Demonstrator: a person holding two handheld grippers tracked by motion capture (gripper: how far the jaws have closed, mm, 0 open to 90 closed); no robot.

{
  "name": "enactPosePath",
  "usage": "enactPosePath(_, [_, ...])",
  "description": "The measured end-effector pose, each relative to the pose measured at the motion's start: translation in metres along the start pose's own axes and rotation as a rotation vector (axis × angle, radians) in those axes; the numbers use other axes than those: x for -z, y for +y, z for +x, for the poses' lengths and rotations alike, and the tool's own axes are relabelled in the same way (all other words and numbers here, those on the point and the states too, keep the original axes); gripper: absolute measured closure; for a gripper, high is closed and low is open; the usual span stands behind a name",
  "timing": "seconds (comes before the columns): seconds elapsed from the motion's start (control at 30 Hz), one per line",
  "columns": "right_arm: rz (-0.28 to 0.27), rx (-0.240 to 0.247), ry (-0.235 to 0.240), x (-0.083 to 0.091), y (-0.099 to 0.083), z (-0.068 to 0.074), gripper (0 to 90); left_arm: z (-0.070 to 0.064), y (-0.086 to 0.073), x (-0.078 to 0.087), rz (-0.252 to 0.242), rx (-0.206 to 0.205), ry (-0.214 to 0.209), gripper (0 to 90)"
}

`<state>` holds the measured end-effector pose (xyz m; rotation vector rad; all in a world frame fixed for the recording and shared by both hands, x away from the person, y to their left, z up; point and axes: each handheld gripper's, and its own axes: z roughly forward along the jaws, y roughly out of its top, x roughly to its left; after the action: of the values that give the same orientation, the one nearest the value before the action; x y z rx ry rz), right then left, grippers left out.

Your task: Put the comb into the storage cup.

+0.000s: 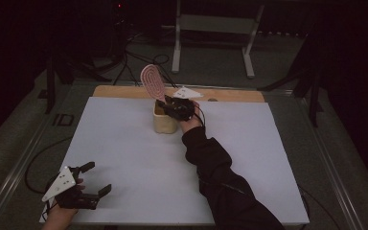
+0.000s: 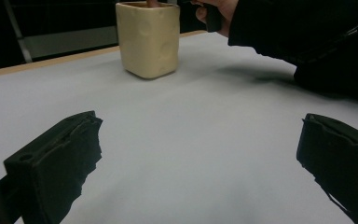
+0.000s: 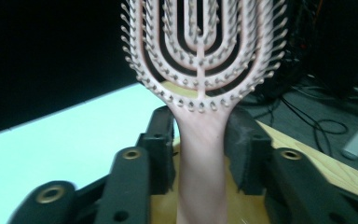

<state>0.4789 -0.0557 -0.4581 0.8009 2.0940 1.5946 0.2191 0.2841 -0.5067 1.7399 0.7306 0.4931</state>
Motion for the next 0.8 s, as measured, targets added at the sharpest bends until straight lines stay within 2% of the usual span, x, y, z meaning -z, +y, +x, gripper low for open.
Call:
enactPosePath(0.03, [0.006,0.007,-0.003,0.0,0.0,0.001,57.1,0.0,0.0,0.0,-0.001,0.001,0.0,0.0])
enactPosePath(0.13, [0.017,0.004,-0.023,0.0,0.001,0.003,31.1,0.0,0.0,0.0,0.0,0.001,0.001,0.0])
enactPosePath(0.2, [0.028,-0.006,0.014,0.001,0.001,0.003,23.8,0.0,0.0,0.0,-0.001,0.0,0.0,0.0])
enactPosePath(0.27, [0.033,0.004,0.03,0.002,0.002,0.003,13.6,0.0,0.0,0.0,0.001,0.0,0.001,0.0])
enactPosePath(0.33, [0.034,0.015,0.039,0.004,0.002,0.002,13.3,0.0,0.0,0.0,0.001,-0.002,0.003,0.0])
enactPosePath(0.4, [0.04,0.014,0.024,0.006,0.002,0.001,13.3,0.0,0.0,0.0,-0.001,0.0,0.002,0.0])
enactPosePath(0.53, [0.039,0.005,0.025,0.01,0.005,-0.001,13.3,0.0,0.0,0.0,0.002,-0.004,0.003,0.0])
enactPosePath(0.8, [0.081,0.025,0.042,0.015,0.008,-0.001,13.7,-0.001,0.0,-0.001,0.004,-0.005,0.003,0.0])
